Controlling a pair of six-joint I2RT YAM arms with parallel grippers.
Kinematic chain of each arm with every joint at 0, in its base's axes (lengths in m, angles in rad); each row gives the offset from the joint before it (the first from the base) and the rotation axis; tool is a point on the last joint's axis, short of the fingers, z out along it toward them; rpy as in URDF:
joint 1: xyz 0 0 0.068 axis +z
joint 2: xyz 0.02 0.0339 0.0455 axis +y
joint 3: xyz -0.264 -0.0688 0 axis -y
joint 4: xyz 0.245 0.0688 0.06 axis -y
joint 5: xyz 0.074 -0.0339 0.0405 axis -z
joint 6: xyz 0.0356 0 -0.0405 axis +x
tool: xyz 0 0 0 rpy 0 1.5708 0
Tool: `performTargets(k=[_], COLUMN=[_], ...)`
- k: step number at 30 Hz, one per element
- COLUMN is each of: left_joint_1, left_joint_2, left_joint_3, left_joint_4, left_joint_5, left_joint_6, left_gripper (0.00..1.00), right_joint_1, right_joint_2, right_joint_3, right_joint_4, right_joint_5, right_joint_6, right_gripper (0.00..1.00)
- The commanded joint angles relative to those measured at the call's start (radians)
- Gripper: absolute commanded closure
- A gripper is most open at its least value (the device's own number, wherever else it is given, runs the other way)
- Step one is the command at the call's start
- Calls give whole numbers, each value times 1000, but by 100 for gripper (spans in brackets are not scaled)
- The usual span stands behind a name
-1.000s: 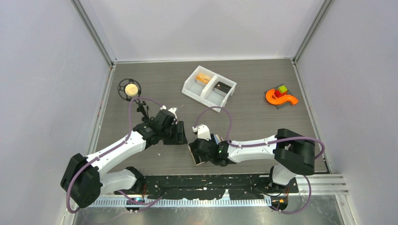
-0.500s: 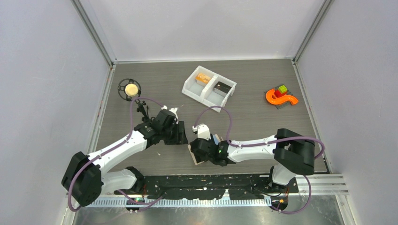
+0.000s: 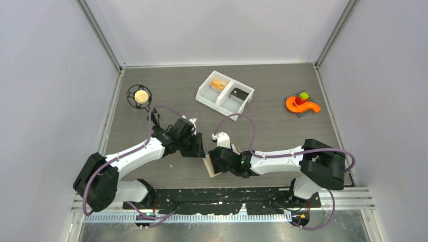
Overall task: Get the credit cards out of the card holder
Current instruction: Remove the credit card from the card holder.
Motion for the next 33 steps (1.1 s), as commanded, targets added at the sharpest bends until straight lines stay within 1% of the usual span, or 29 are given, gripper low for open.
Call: performTargets(k=[1,16,20,23,29,33], left_joint_1=[-8,-11,-11,-13,-19,-30], left_joint_2=[34,118,109,96,70,61], left_joint_3=[35,57,51,50,52,39], left_joint_4=[67,82,79,74,79,132], left_joint_5=[47,43,40,40,55,94], left_joint_6=[5,8,10,9,-6,-38], left_gripper=[56,57,57,57,57,58], right_joint_1=[-8,-17,-29,-43,-93,-106], right_joint_2=[-40,-149,-166,-207,-301,-347], right_joint_3=[-15,-56,-63,-82,-117,-123], right_joint_4=[45,-1,-49,-67,-100,-103], right_joint_5=[-10,61,96,108,118,131], right_joint_6=[5,12,14,14,1,-32], right_gripper=[41,40,40,40,45,48])
